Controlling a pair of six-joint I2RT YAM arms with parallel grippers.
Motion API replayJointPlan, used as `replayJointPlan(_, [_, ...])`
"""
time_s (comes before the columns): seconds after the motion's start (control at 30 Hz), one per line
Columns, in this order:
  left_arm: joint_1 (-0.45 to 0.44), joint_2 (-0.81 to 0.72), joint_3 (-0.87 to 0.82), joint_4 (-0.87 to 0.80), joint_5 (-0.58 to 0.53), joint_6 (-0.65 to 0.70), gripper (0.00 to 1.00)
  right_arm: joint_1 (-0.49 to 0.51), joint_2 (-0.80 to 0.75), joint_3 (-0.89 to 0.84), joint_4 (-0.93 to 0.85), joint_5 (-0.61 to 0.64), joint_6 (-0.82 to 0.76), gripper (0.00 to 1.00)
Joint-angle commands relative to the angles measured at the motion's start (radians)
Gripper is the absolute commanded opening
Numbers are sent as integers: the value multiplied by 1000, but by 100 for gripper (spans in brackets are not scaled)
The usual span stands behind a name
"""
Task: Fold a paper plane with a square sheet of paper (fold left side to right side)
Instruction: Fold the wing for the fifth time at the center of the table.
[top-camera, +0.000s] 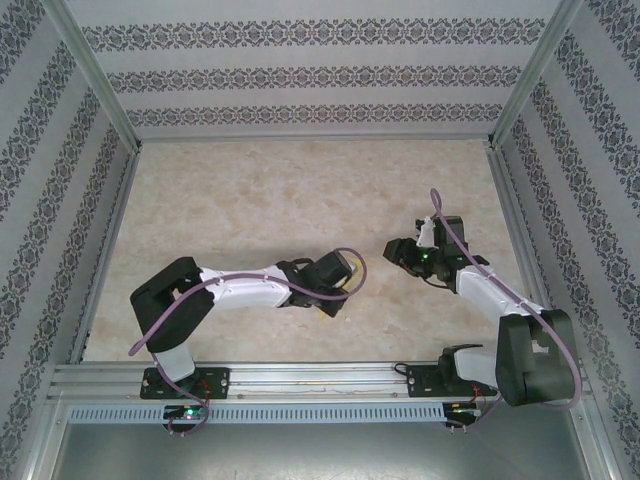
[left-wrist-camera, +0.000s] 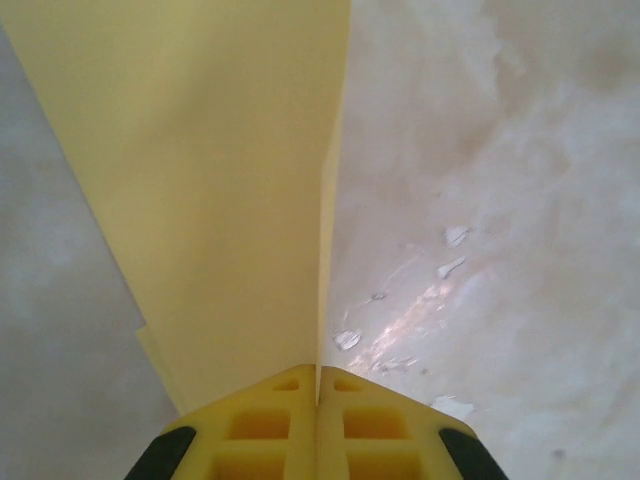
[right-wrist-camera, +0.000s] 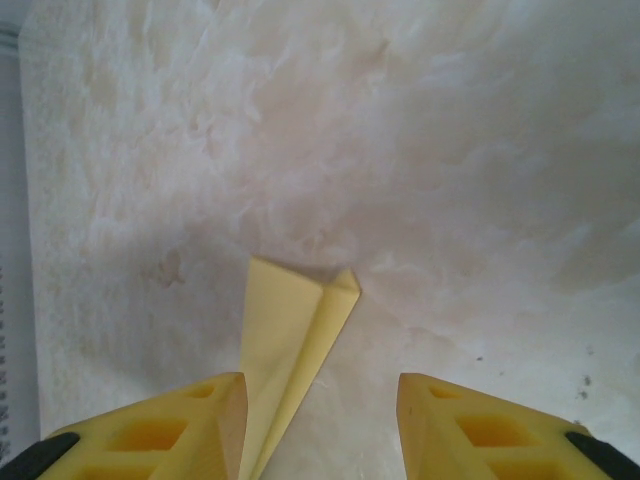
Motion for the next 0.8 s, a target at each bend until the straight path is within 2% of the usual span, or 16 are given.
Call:
replayJointPlan(0.0, [53,-25,-33,124,208,-78,0,-6,-14,-28,14,-81,-31,44])
replayJointPlan(0.13, [106,-10,-56,191,321,-149,0,1,-4,-57,76,-130,-2,44])
replayJointPlan(0.27, [142,9,-70,255,388,-210,0,25,-4,-79,118,-131,30,44])
replayJointPlan(0.63, [197,68,-130,473,472,-418,0,159,27,-127,287,-27,150,40])
replayJointPlan(0.77, [202,84,-136,521,493,-455,0,200,65,-127,344,-1,184,40])
